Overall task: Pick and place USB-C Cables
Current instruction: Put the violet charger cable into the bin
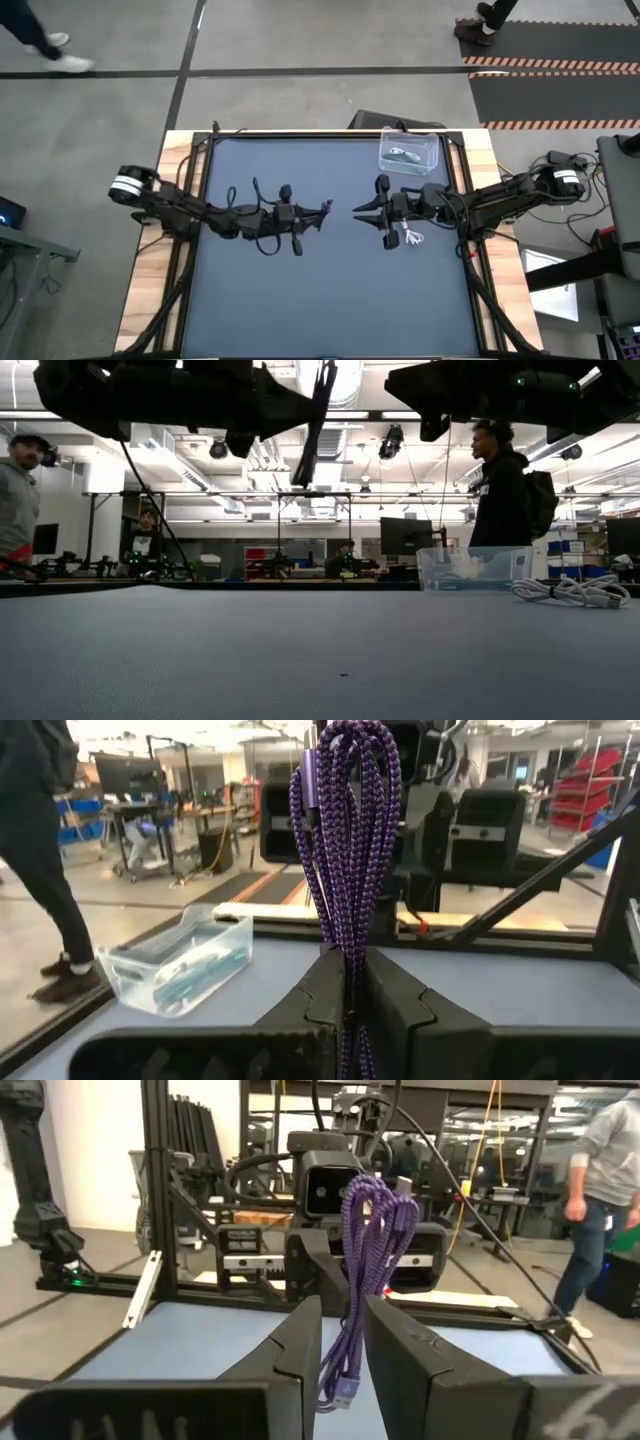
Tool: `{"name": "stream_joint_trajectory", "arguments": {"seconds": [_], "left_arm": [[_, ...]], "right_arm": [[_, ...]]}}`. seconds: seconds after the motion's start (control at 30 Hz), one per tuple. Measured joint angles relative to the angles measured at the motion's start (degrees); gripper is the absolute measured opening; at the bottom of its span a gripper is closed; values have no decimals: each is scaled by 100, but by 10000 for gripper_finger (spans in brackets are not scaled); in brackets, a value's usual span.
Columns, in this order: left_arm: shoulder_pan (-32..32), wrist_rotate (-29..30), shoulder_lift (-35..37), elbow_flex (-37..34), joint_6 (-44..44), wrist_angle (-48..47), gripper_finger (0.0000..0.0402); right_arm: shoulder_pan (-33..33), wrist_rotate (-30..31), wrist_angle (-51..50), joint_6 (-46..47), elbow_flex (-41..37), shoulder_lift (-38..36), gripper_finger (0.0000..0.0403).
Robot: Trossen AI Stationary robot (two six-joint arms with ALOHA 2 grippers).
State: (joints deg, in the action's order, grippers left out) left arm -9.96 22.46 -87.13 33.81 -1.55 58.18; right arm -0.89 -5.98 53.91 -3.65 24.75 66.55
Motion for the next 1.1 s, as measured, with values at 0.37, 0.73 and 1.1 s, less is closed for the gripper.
{"name": "stream_joint_trajectory", "arguments": {"seconds": [0.37, 0.73, 1.1], "left_arm": [[9, -303, -588, 505, -100, 483, 8], [11, -446, -853, 946, -340, 486, 8], [17, -449, -853, 930, -340, 478, 8]], "right_arm": [[0, 15, 80, 89, 24, 1, 140], [0, 3, 84, 171, 375, 468, 185], [0, -347, 96, 123, 1097, 1157, 183]]}}
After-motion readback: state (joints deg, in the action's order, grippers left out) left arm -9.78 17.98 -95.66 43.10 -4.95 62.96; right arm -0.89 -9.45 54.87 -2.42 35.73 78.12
